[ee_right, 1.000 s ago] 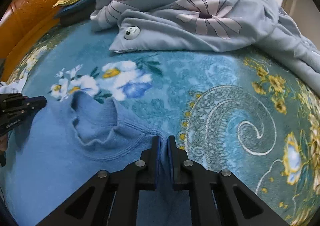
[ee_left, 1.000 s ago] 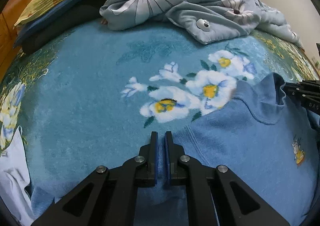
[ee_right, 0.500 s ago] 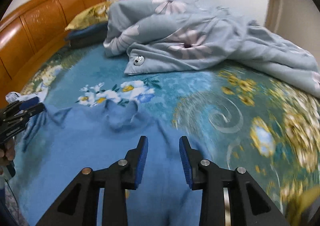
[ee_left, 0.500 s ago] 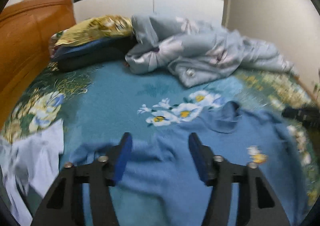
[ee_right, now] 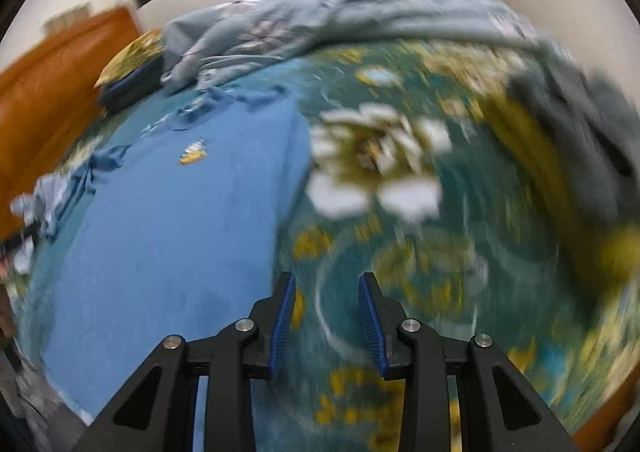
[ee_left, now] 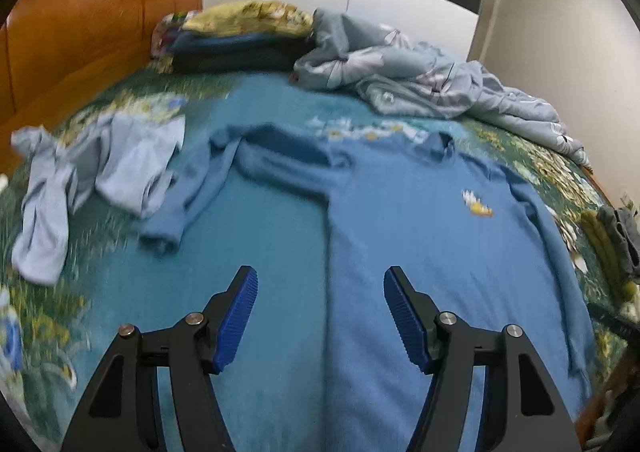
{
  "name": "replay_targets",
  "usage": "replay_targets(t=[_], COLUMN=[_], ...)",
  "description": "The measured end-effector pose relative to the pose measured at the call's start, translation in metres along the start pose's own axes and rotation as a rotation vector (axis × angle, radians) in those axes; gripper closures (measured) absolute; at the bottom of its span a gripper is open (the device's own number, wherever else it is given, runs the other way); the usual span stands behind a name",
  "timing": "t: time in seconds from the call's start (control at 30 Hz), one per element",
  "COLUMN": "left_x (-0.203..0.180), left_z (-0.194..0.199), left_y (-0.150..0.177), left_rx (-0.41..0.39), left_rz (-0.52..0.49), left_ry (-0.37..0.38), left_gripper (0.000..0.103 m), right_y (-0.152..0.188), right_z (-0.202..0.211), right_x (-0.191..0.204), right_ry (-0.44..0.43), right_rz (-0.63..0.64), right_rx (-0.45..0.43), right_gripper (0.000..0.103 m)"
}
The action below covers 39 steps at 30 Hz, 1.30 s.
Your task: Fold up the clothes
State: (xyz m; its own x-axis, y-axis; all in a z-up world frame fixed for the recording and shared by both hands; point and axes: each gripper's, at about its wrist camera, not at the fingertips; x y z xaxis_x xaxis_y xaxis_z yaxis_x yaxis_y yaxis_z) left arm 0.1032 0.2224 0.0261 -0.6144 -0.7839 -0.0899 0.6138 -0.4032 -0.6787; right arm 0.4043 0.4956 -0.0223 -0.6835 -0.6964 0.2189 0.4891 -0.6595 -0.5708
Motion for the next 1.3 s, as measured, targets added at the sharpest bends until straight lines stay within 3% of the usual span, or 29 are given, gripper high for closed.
replay_targets(t=[0.2,0.37,0.6,0.97,1.07,1.1,1.13,1.3], left_x=[0.016,0.011,0.004,-0.012,-0.012,-0.012,-0.011,-0.010], left_z=[0.025,0.037,0.040,0.042,0.041,0.041,0.040,0.033], left_y=[0.007,0.009,0.013,0.016,0.016,0.016,0.016,0.017], left_rx=[-0.001,-0.005,0.004,0.022,0.026,0.029,0.033,0.052], left_rz=[0.047,0.020,-0.021,-0.064,-0.064,-0.062,-0.062,-0.064], left_ry=[-0.012,-0.012,-0.009,-0.006,-0.015,-0.016,-0.017,-0.032], left_gripper=[0.036,0.036,0.036,0.036,0.036,0.036,0.036,0.036], right_y=[0.017,0.024,0.039,0.053,0.054,0.053,0.052,0.036], right_z=[0.002,0.009,0.032,0.024,0.023,0.023,0.024,0.034], right_x=[0.002,0.014,0.007,0.015,0.014,0.013,0.011,-0.004], right_ry=[-0.093,-0.173,-0.187,-0.221,-0.245,-0.249,-0.251,-0.196], right_rz=[-0.083,-0.111,-0.172,-0.131,-0.148,-0.154,-0.163,-0.151], right_rx=[-0.037,-0.088,-0.178,-0.114,-0.110,-0.111,-0.109,-0.111], right_gripper=[0.065,0.065,0.065,0.065,0.073,0.089,0.097,0.100])
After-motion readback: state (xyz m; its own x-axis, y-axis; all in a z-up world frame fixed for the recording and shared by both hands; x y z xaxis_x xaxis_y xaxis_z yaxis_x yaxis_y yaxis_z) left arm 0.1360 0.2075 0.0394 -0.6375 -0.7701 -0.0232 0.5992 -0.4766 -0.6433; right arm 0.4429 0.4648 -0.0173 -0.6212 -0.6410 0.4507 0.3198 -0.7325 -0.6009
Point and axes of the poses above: each gripper's, at about its wrist camera, not at the fingertips, and z roughly against the way its jaws point, x to its left, y to its underside, and after that the axes turned 4 degrees about -y, right-handed
